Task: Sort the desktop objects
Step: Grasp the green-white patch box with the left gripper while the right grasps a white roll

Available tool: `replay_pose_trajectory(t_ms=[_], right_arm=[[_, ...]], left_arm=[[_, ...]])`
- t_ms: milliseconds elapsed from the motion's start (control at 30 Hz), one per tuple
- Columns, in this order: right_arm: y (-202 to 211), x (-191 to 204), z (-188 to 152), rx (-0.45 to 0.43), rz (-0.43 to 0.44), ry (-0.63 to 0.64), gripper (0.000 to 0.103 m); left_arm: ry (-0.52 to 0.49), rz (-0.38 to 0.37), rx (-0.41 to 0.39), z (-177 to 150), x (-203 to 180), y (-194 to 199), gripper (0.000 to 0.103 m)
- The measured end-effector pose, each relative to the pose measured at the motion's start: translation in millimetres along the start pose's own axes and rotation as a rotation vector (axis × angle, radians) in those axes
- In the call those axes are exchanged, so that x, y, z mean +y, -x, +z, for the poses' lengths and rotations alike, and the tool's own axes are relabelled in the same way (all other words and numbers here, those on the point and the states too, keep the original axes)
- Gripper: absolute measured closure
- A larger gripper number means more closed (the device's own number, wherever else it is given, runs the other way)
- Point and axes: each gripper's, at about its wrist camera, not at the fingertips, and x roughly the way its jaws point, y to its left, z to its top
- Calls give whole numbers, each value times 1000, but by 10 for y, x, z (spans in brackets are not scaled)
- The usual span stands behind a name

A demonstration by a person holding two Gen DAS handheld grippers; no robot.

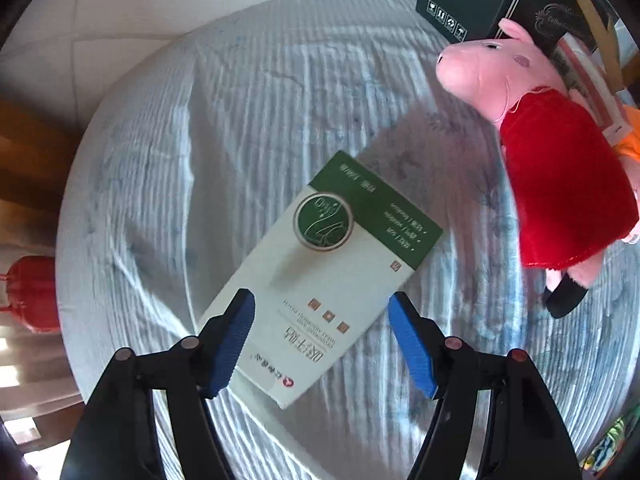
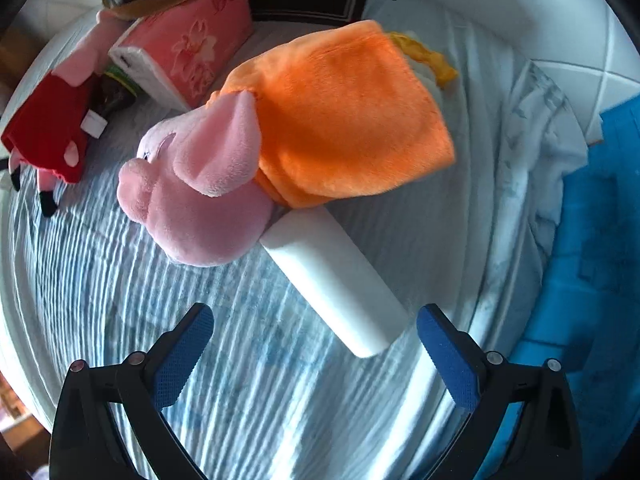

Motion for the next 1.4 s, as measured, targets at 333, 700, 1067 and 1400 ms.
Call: replay_pose_trajectory(t_ms=[333, 700, 1067, 1400], right_arm=[[-421, -61, 197, 62, 15, 74, 0], [-547, -148, 12, 76, 88, 53, 0], [-192, -359, -159, -19, 63, -217, 55], [611, -208, -699, -230, 180, -337, 58]], left_arm=[[-209, 150, -10, 1, -180, -360, 0], [113, -31, 25, -83, 294, -506, 5], [219, -22, -14, -600, 233, -301, 23], [253, -94, -268, -1346, -295, 576, 27]])
